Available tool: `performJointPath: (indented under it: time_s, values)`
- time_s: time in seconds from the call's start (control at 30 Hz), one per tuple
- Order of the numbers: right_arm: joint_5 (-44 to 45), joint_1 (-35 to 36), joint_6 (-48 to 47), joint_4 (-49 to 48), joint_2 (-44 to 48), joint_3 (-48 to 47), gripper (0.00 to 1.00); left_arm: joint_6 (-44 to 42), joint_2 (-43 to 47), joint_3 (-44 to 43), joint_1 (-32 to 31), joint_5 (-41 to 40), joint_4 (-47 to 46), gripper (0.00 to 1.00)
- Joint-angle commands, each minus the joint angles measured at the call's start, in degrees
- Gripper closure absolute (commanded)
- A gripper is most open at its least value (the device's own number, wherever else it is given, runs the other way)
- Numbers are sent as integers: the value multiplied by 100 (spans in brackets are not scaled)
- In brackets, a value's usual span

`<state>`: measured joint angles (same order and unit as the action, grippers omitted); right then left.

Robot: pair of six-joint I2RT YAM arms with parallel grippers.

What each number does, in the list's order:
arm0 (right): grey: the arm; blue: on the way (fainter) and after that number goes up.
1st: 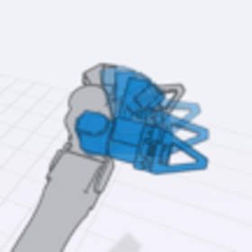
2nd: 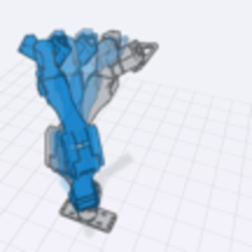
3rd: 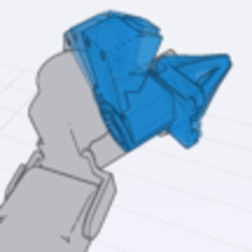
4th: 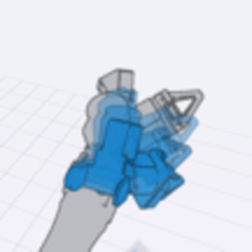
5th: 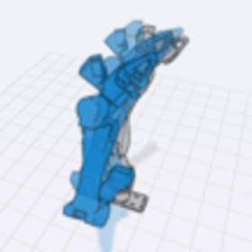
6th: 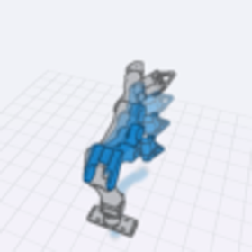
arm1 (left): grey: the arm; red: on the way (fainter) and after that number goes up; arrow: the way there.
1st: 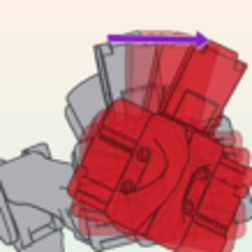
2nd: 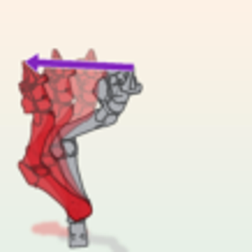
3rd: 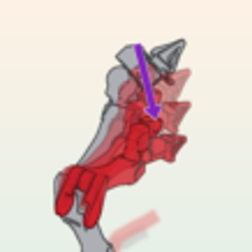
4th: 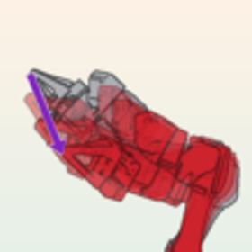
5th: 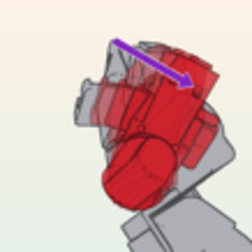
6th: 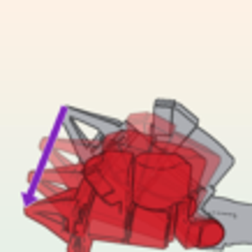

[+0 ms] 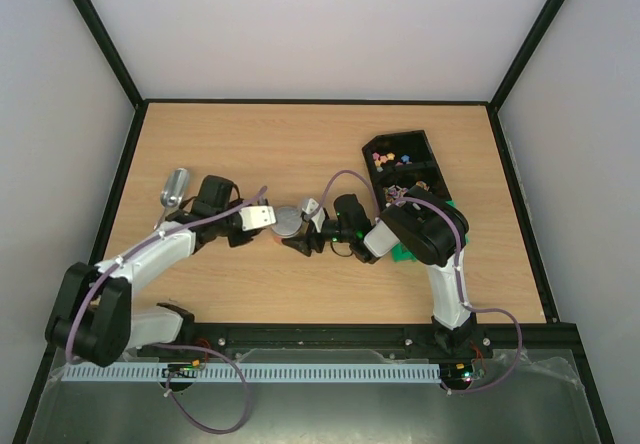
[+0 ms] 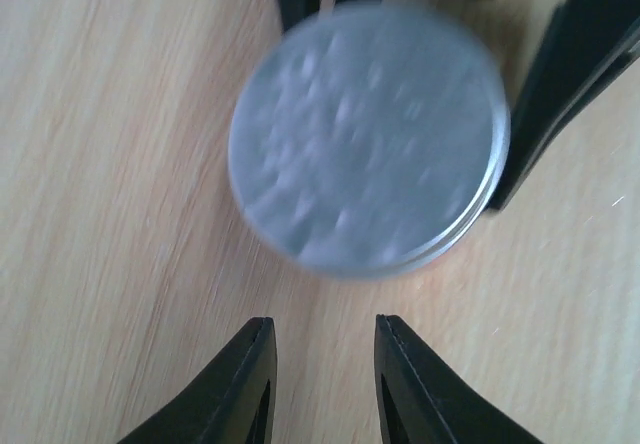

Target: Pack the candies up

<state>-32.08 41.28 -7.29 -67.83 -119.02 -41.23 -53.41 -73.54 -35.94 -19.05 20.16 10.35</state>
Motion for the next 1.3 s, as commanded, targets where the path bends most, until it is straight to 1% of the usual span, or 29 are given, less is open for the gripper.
performJointPath:
  time_s: [0.0, 0.13, 0.2, 0.27, 0.4, 0.47, 0.73, 0.9, 1.03, 1.07, 1.1, 1.13, 1.2, 1.23, 1.27]
  values:
    - [-179, 52, 3, 497, -171, 74, 80, 569, 233, -339, -463, 466, 302, 69]
    - [-172, 52, 16, 504, -182, 58, 80, 776, 0, -412, -1157, 18, 16, 67]
    - [-167, 50, 14, 516, -176, 54, 80, 760, -235, -482, -1373, -139, -51, 66]
    - [-153, 49, 17, 517, -173, 61, 80, 700, -442, -542, -1486, -323, -102, 66]
    - [-156, 48, 2, 513, -156, 79, 80, 579, -631, -510, -1493, -685, -162, 67]
    - [-159, 50, -16, 508, -144, 85, 81, 493, -646, -390, -1447, -911, -217, 69]
    - [-208, 54, -27, 499, -147, 107, 82, -11, -273, 295, -939, -1287, -406, 75]
    - [-211, 51, -27, 499, -134, 107, 83, -219, -244, 341, -321, -1329, -301, 76]
    - [-190, 56, -20, 499, -139, 100, 83, -189, -1, 256, -179, -1160, -2, 74]
    - [-189, 51, -4, 499, -145, 96, 83, -54, 82, 199, -178, -1017, 107, 71]
    - [-187, 52, 10, 502, -147, 90, 83, 92, 168, 123, -188, -805, 235, 63]
    - [-185, 48, 21, 500, -141, 89, 83, 209, 249, 27, -210, -547, 454, 53]
    - [-169, 50, 38, 494, -146, 89, 83, 483, 335, -133, -330, -100, 779, 35]
    - [-168, 49, 43, 498, -147, 89, 83, 665, 378, -167, -418, 27, 795, 27]
    - [-168, 47, 43, 499, -146, 87, 83, 851, 398, -194, -521, 109, 779, 17]
